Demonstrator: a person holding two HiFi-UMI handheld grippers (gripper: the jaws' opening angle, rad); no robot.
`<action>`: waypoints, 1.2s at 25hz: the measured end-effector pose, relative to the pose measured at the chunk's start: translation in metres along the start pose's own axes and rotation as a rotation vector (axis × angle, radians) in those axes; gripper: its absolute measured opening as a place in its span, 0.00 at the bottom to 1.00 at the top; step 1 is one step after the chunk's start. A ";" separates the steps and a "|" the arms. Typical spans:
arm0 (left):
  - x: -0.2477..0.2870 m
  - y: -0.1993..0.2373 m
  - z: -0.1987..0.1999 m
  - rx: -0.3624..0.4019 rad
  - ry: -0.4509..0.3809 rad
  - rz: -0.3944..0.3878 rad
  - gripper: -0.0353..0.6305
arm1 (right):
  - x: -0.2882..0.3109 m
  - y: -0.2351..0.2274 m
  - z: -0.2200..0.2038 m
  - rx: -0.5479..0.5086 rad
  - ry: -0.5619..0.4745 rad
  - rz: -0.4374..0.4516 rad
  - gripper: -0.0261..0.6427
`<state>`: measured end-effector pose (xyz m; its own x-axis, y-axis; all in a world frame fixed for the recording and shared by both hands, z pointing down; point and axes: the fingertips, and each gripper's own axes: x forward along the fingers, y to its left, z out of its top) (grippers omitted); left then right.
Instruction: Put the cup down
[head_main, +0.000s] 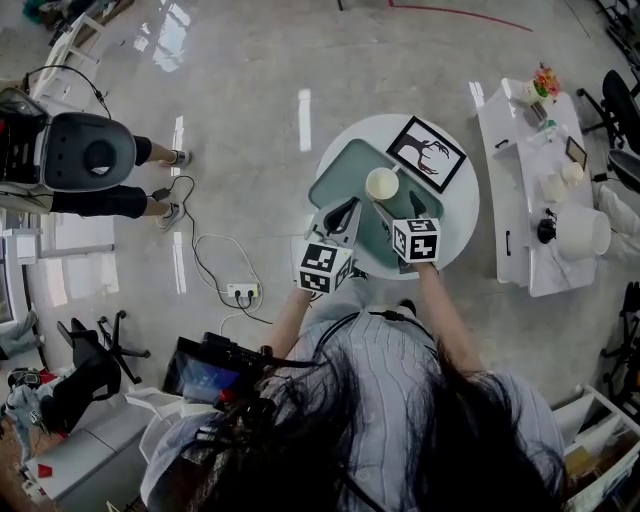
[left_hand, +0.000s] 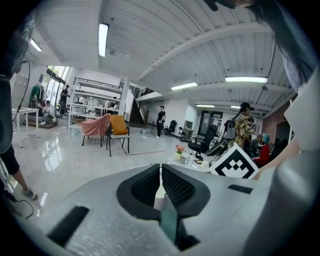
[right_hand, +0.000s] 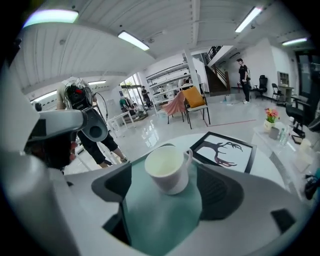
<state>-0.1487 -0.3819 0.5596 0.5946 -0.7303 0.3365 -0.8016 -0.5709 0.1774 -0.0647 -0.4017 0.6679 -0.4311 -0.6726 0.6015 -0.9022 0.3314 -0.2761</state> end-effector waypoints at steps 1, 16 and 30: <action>0.000 -0.002 0.002 0.002 -0.004 0.003 0.09 | -0.005 0.000 0.004 0.011 -0.012 0.007 0.67; -0.010 -0.060 0.025 0.007 -0.081 0.072 0.09 | -0.092 0.016 0.033 0.014 -0.139 0.156 0.61; -0.036 -0.153 0.010 -0.021 -0.146 0.166 0.09 | -0.187 0.007 -0.002 -0.009 -0.175 0.314 0.36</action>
<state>-0.0464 -0.2720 0.5114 0.4555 -0.8611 0.2258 -0.8897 -0.4311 0.1504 0.0094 -0.2720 0.5549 -0.6839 -0.6400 0.3502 -0.7254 0.5453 -0.4199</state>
